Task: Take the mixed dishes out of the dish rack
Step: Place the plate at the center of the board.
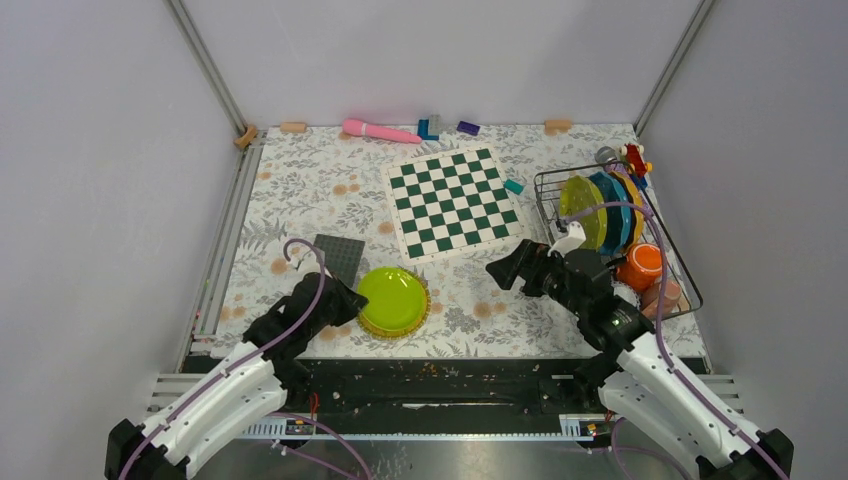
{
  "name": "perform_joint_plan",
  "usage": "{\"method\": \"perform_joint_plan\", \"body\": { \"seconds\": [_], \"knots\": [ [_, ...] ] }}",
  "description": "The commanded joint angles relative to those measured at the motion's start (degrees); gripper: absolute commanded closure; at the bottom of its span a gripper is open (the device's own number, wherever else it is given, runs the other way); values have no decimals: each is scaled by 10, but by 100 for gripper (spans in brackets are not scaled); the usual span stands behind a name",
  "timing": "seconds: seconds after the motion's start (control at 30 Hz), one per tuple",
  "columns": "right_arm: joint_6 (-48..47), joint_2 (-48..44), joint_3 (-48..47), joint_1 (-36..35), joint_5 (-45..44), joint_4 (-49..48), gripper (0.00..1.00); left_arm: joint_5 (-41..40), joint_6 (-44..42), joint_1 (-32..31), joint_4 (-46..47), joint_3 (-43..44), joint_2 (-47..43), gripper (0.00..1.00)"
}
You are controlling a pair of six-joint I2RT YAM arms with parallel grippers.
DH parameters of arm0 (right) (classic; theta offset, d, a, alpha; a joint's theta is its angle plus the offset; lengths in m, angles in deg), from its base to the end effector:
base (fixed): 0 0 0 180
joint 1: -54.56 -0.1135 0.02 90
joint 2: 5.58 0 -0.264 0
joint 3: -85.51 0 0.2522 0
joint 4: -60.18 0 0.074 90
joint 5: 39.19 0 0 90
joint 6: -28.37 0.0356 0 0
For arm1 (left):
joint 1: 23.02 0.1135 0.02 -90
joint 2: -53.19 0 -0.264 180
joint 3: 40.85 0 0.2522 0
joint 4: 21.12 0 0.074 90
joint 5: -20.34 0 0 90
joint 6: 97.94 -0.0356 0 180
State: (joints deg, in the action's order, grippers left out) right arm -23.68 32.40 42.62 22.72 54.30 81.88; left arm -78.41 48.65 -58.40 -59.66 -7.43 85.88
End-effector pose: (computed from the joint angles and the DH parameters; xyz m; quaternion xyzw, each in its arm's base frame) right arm 0.1416 0.0905 0.2659 0.0246 0.8022 0.3610 0.4749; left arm 0.1142 -0.0745 0.1924 -0.1978 0.8740 -0.2678 0.3540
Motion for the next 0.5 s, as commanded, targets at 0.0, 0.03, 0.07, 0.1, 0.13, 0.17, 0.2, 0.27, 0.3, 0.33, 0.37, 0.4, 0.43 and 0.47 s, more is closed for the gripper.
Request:
{"method": "perform_joint_plan", "body": {
  "seconds": [0.0, 0.03, 0.07, 0.1, 0.13, 0.17, 0.2, 0.27, 0.3, 0.33, 0.37, 0.4, 0.43, 0.47],
  "knots": [
    [-6, -30, 9, -3, -32, -32, 0, -10, 16, 3, 44, -7, 27, 100],
    [-7, -36, 11, -3, -39, -32, 0, -11, 17, 4, 49, -8, 34, 100],
    [-7, -40, 13, -3, -47, -31, 0, -10, 18, 5, 53, -8, 40, 100],
    [-8, -43, 14, -3, -49, -33, 1, -10, 18, 5, 55, -9, 45, 100],
    [-10, -46, 15, -3, -49, -34, 0, -10, 18, 6, 57, -9, 50, 100],
    [-11, -48, 16, -3, -50, -36, 1, -9, 19, 6, 58, -9, 55, 100],
    [-12, -50, 17, -3, -51, -36, 0, -9, 19, 7, 60, -9, 60, 100],
    [-13, -54, 19, -3, -55, -36, 0, -10, 19, 10, 61, -10, 67, 100],
    [-14, -56, 20, -3, -57, -36, 0, -10, 19, 10, 61, -10, 70, 99],
    [-14, -58, 20, -3, -59, -36, 1, -10, 19, 11, 61, -11, 72, 96],
    [-14, -61, 21, -3, -61, -36, 0, -9, 19, 12, 61, -12, 74, 92],
    [-15, -63, 22, -3, -64, -36, 1, -9, 19, 13, 61, -12, 74, 89],
    [-17, -64, 22, -3, -66, -36, 0, -9, 19, 13, 61, -13, 74, 84],
    [-18, -65, 23, -3, -68, -36, 0, -11, 20, 13, 59, -13, 73, 80]
  ]
}}
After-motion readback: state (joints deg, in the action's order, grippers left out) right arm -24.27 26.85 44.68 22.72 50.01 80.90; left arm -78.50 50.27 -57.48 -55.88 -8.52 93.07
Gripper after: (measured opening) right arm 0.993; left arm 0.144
